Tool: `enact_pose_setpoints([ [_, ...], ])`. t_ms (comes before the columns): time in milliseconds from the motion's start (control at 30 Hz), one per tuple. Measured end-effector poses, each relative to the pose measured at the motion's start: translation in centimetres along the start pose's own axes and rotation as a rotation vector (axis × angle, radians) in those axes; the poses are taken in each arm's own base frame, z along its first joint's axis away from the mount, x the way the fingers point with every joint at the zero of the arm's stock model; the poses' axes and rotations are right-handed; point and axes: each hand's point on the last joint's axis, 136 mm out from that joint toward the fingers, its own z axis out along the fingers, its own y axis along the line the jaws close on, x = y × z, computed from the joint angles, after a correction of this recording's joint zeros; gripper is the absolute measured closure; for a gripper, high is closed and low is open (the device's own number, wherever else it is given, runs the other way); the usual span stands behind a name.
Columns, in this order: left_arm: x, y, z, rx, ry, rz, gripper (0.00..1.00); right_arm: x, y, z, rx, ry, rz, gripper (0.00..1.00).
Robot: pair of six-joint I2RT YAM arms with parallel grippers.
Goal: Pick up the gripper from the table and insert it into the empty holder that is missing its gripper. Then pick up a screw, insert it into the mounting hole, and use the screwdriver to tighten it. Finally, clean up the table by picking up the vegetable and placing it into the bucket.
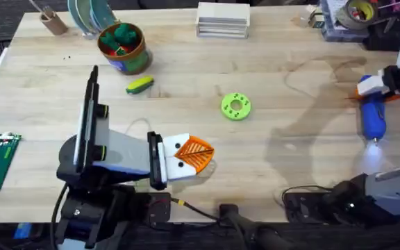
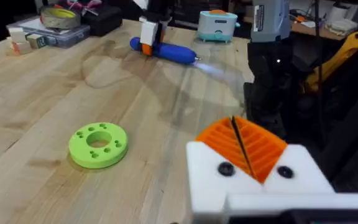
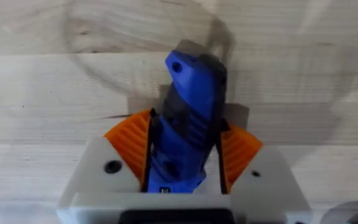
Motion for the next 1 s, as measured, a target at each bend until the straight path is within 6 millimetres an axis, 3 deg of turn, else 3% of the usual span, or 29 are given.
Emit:
enact_pose_setpoints([
  [233, 0.00, 0.00, 0.00, 0.000, 0.000, 0.000, 0.997, 0.00, 0.01, 0.01, -0.001, 0.000, 0.000, 0.540],
  [667, 0.00, 0.00, 0.00, 0.000, 0.000, 0.000, 0.997, -0.03, 0.10, 0.17, -0.006, 0.001, -0.011, 0.967],
  [1000, 0.00, 0.00, 0.00, 0.000, 0.000, 0.000, 0.997, 0.01, 0.18, 0.19, -0.010, 0.003, -0.011, 0.973],
])
